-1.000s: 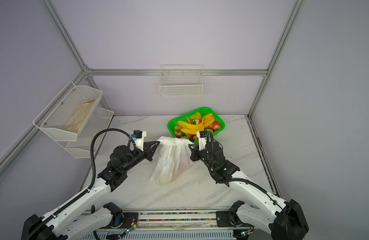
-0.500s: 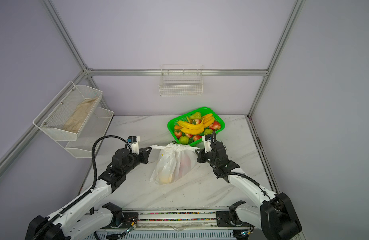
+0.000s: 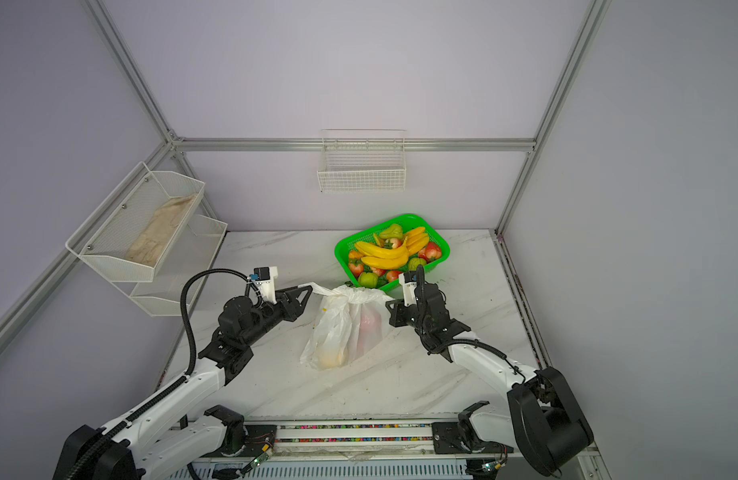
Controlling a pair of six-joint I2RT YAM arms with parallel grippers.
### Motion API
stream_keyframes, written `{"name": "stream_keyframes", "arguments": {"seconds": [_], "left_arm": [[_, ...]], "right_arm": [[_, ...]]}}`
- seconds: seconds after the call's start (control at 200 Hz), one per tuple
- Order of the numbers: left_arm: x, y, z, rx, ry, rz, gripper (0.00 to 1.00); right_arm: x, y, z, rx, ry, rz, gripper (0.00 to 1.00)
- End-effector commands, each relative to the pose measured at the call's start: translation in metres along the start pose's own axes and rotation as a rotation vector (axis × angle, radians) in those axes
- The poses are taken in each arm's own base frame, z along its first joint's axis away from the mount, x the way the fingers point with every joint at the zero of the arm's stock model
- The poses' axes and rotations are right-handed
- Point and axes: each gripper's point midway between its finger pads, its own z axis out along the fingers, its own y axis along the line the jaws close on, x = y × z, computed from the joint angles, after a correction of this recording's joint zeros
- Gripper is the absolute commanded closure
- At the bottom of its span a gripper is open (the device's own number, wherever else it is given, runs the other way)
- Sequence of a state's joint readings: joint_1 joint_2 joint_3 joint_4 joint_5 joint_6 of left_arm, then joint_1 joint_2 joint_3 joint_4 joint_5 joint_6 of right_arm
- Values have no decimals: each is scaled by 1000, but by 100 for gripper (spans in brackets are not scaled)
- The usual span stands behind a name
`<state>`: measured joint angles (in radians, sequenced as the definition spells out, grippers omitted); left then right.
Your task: Place the fake fruits into the plastic bag and tie a complex knot
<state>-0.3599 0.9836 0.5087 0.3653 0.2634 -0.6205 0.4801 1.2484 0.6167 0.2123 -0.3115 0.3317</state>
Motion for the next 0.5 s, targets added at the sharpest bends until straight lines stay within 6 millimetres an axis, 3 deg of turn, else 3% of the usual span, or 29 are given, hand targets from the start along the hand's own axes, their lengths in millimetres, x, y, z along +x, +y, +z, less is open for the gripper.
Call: {"name": "stream_keyframes", "arguments": {"seconds": [0.0,0.11,0.28,0.355,0.495], "left_arm": [[-11,-18,-3,99,-45,-12,41],[-14,-14,6,81,-43,-19,31],[-20,-15,29,100,-32,-54,29],[-23,-18,38,122,-29,-69,37],[-25,-16,49,137,-44,-83,67]], "right_arm": [[-4,4,-2,-21,-24,-12,100],[-4,6,-2,-28,-23,-12,100],[-3,5,-2,-24,-23,-19,100],[-3,4,-4,-17,-26,-19,100],[2,0,-4,-3,-17,-23,100]]}}
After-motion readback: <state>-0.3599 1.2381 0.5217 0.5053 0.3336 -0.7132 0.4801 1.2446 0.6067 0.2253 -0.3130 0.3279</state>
